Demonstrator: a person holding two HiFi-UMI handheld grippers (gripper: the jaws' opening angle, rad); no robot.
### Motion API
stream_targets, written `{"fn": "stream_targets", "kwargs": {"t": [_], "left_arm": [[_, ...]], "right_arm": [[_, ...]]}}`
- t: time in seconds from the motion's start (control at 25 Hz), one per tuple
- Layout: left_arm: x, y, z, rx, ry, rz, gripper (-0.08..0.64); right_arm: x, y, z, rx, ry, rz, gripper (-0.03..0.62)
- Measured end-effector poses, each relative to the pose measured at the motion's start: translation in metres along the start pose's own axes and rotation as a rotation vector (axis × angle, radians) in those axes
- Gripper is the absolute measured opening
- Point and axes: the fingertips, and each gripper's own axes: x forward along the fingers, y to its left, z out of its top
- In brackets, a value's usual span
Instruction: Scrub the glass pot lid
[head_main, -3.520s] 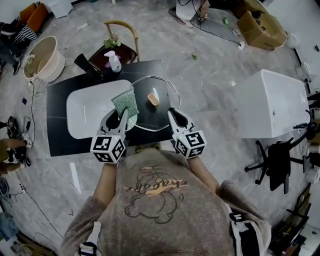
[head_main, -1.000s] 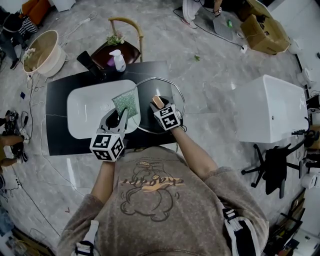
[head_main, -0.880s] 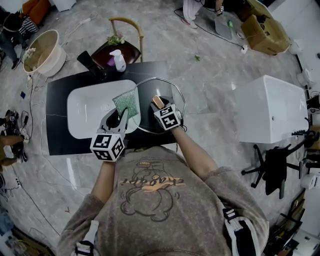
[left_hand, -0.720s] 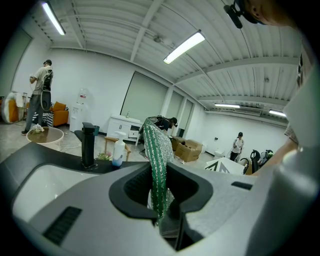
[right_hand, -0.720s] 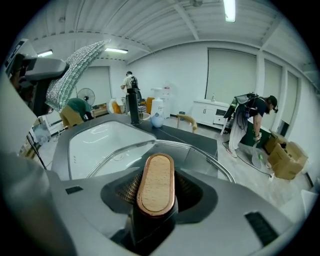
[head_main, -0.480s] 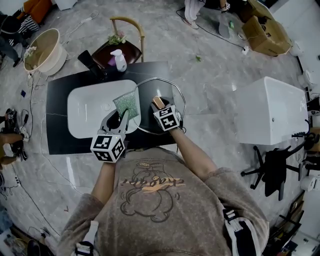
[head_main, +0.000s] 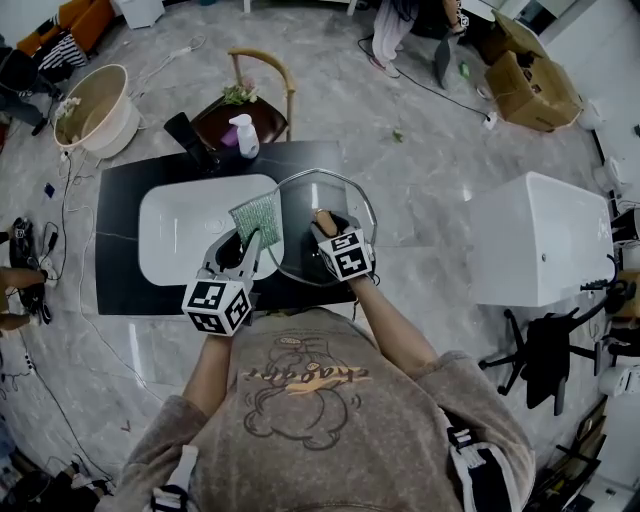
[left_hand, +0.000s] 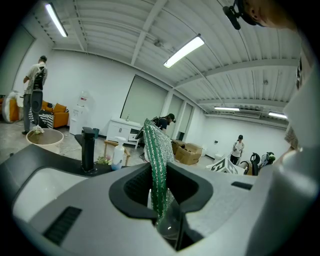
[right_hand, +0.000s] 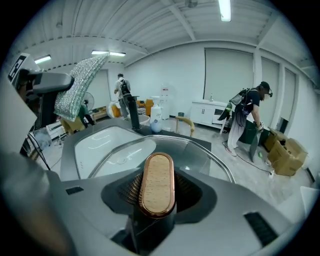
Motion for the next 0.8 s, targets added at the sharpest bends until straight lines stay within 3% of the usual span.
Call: {"fn": "stream_targets", "kwargs": {"t": [0.24, 0.4, 0.56, 0.8], "left_arm": [[-0.001, -0.011, 0.016, 0.002, -0.043, -0.031, 0.087], [0.0, -0.022, 0.026, 0.01, -0.072, -0.053, 0.087], [-0.003, -0.023, 0.035, 0.017, -0.092, -0.06, 0.087], [-0.01, -0.024, 0.035, 0.017, -0.101, -0.051, 0.087]], "right_arm": [[-0.044, -0.01, 0.039, -0.033, -0.088, -0.065, 0.181], [-0.061, -0.016, 0.041, -0.024, -0.137, -0.094, 0.181], [-0.07, -0.023, 0.04, 0.07, -0.177, -0.082, 0.179], [-0.089, -0.043, 0.045, 0.29, -0.291, -0.029, 0.179]]}}
